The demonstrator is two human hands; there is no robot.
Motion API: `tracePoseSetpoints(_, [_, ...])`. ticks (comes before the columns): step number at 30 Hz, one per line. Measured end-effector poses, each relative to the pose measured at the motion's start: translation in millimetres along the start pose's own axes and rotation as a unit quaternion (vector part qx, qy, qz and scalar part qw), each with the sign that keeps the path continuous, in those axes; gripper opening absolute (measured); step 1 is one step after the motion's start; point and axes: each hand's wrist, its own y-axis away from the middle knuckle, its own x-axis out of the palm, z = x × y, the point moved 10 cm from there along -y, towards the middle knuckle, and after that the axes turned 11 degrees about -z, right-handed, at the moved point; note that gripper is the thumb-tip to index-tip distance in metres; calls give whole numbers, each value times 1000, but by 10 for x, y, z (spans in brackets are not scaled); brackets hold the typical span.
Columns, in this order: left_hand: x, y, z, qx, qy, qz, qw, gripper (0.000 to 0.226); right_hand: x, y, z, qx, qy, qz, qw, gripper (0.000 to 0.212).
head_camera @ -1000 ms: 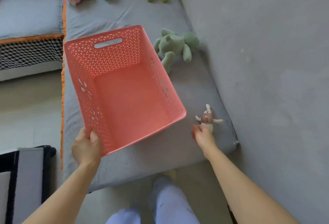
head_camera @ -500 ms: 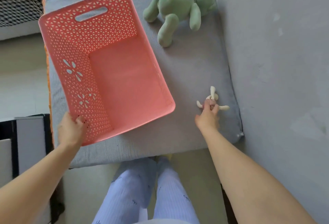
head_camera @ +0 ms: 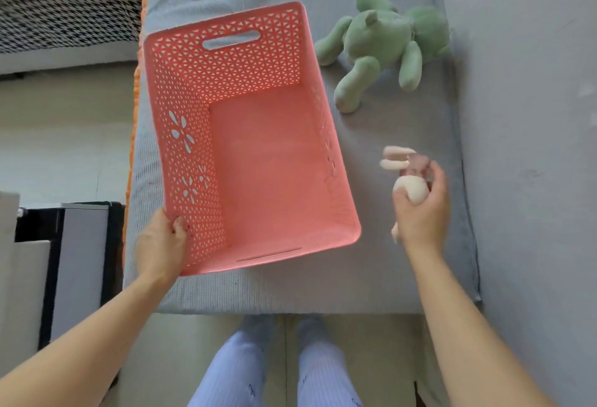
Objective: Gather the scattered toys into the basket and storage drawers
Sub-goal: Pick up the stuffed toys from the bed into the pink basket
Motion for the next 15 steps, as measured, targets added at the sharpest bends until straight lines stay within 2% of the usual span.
tracePoseSetpoints(2, [8, -58, -8, -2, -9, 4, 1000, 23, -107, 36, 696, -39, -97, -21, 994, 57])
tracePoseSetpoints(3, [18, -89, 5, -5, -7, 11, 1000, 21, -87, 114, 1033, -66, -133, -7, 989, 57])
tracePoseSetpoints(6, [-13, -167, 44, -17, -10, 21, 1000, 19, 252, 503, 1792, -113, -194, 113, 968, 59])
tracePoseSetpoints(8, [-89, -237, 72, -29, -7, -8, 1000, 20, 582, 752, 2012, -139, -150, 174, 963, 58])
tracePoseSetpoints(11, [-197, -421, 94, -59, 15, -50, 997, 23, 1008, 947, 2152, -152, -101, 212, 960, 61])
tracePoseSetpoints(15, [-204, -833, -36, -62, 21, -49, 997, 24, 1425, 963, 2321, -145, -72, 294, 942, 54])
